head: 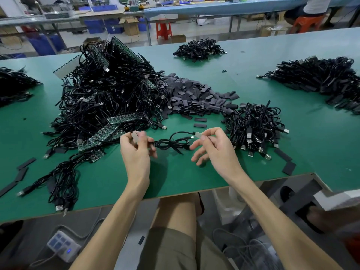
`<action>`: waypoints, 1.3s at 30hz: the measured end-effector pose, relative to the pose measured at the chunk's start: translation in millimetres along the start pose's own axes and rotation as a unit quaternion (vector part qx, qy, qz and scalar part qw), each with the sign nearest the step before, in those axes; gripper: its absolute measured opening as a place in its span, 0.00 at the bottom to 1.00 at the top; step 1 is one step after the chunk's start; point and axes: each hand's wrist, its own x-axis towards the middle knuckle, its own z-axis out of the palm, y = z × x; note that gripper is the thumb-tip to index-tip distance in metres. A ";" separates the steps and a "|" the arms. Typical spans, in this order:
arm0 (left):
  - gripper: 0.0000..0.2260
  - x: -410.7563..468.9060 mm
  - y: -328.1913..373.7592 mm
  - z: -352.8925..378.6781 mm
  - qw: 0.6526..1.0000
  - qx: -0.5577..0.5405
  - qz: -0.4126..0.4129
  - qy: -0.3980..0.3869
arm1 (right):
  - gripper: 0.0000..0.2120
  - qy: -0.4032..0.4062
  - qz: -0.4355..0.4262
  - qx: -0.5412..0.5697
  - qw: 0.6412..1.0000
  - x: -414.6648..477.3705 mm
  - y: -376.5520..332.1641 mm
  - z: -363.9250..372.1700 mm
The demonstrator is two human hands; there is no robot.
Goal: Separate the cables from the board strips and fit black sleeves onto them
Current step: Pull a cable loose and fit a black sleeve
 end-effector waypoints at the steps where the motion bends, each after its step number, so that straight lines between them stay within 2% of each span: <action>1: 0.05 -0.5 0.5 0.1 1.000 0.012 0.005 -0.016 | 0.04 -0.018 0.005 -0.003 1.000 0.5 0.6 0.2; 5: 0.11 -2.6 -1.5 1.4 0.993 0.088 0.041 -0.070 | 0.06 -0.064 0.000 -0.023 0.998 0.3 1.7 0.5; 9: 0.08 -3.3 -3.6 2.1 0.964 0.222 0.095 -0.107 | 0.05 -0.078 -0.005 -0.037 0.996 0.8 4.3 0.7; 13: 0.08 -7.0 0.3 6.4 0.947 0.247 0.135 -0.152 | 0.05 -0.071 -0.008 -0.064 0.995 1.9 6.9 0.6; 16: 0.09 -8.2 3.0 8.3 0.951 0.213 0.118 -0.193 | 0.05 -0.070 -0.011 -0.078 0.994 2.8 8.5 0.7; 20: 0.12 -3.9 3.6 3.8 0.966 0.069 0.032 -0.249 | 0.06 -0.057 -0.006 -0.079 0.995 4.8 10.6 1.2; 26: 0.11 5.0 -0.3 1.4 0.978 -0.072 -0.068 -0.182 | 0.08 0.023 -0.004 -0.061 0.998 7.3 13.4 -4.4; 30: 0.11 8.9 1.2 -0.7 0.960 -0.172 -0.123 -0.184 | 0.07 0.029 0.002 -0.056 0.998 9.9 13.6 -4.9; 36: 0.16 10.2 7.5 -4.1 0.913 -0.218 -0.219 -0.268 | 0.12 0.032 -0.009 -0.099 0.995 9.7 15.6 -5.6; 39: 0.15 10.1 8.8 -3.2 0.905 -0.204 -0.223 -0.299 | 0.13 0.021 -0.016 -0.087 0.996 8.5 13.0 -4.5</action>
